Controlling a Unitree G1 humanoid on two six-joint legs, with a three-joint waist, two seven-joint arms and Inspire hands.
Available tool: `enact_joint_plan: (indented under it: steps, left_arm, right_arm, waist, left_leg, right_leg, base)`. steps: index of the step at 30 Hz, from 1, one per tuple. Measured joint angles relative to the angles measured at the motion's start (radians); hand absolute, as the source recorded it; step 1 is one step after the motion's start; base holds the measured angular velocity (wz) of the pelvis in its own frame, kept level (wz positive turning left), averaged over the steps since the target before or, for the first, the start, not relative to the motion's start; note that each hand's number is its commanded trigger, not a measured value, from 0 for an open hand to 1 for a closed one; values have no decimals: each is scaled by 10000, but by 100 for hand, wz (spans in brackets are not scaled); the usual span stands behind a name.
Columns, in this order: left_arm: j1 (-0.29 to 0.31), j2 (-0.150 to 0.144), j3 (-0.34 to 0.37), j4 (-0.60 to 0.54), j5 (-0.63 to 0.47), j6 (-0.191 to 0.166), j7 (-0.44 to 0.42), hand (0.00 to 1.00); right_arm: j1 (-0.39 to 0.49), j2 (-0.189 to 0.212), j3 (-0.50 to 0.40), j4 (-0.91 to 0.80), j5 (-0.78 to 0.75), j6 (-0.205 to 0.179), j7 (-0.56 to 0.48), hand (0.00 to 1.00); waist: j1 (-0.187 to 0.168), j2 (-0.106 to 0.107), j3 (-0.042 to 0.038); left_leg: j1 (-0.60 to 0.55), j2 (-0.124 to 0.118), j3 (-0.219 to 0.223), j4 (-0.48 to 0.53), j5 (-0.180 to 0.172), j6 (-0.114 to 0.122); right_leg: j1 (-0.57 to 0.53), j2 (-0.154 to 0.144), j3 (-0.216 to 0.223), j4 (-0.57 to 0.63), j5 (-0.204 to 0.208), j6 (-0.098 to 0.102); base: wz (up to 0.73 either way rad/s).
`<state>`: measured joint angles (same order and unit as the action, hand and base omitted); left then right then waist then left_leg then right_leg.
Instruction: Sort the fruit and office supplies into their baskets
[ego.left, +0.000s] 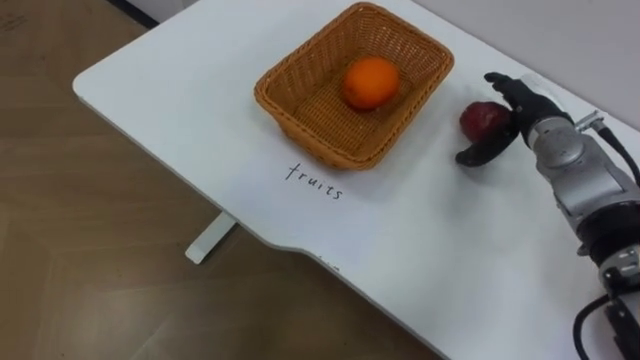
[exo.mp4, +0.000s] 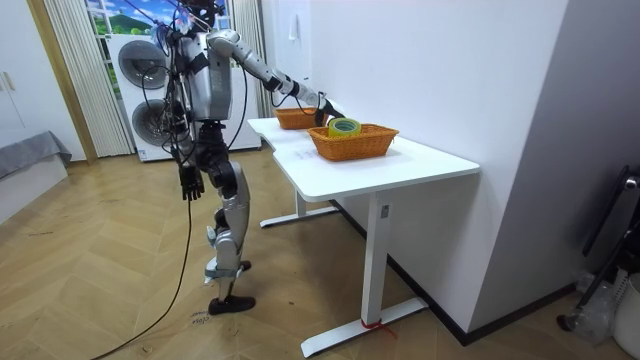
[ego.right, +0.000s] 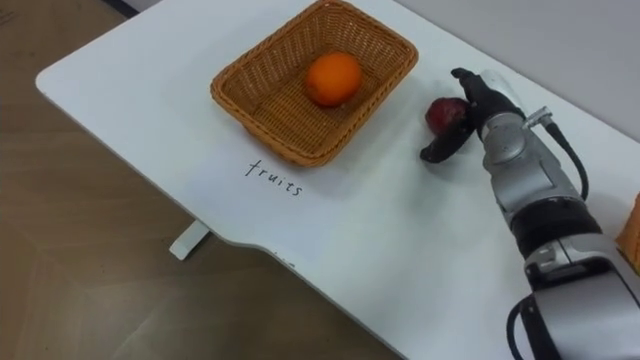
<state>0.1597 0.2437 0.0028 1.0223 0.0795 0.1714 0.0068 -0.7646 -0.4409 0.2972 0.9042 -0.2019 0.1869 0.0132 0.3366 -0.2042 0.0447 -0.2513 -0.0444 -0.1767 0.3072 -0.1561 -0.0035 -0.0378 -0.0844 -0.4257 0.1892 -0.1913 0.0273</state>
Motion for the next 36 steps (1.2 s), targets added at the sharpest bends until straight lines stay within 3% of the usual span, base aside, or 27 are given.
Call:
enact_joint_plan:
  steps: [31, 32, 33, 34, 35, 36]
  left_arm:
    - [-552, 51, -209, 419, -95, -117, -157, 0]
    - [-589, 72, -296, 490, -95, -125, -160, 0]
    - [-618, 74, -364, 554, -96, -128, -154, 0]
    - [-631, 74, -392, 577, -95, -130, -153, 0]
    - [-638, 78, -469, 580, -94, -137, -149, 0]
    - [-642, 84, -556, 579, -91, -183, -149, 0]
  right_arm:
    - [-613, -137, 320, 1430, 475, -234, -55, 0]
    - [-613, -137, 324, 1431, 487, -240, -55, 11]
    - [-613, -137, 341, 1437, 488, -245, -55, 45]
    - [-613, -137, 343, 1441, 488, -249, -54, 59]
    - [-613, -137, 348, 1457, 488, -270, -52, 100]
    - [-613, -145, 351, 1526, 488, -374, -39, 100]
  waist:
    - [180, -28, 18]
    - [180, -36, 21]
    - [193, -38, 22]
    - [195, -39, 22]
    - [199, -42, 24]
    - [207, -44, 25]
  left_leg:
    - [-93, 1, -1, 5, 1, 1]
    - [-92, 2, -1, 5, 2, 0]
    - [-89, 2, 0, 3, 2, 1]
    - [-87, 2, 0, 2, 2, 1]
    - [-85, 2, 0, 2, 2, 1]
    - [-82, 4, -1, 2, 2, 1]
  right_leg:
    - [-53, 4, -17, 10, 33, -7]
    - [-53, 4, -18, 10, 33, -7]
    - [-54, 5, -14, 8, 33, -7]
    - [-54, 5, -14, 8, 33, -7]
    - [-55, 5, -15, 6, 33, -7]
    - [-54, 6, -17, 6, 33, -7]
  base:
    - [0]
    - [0]
    - [0]
    - [0]
    - [0]
    - [0]
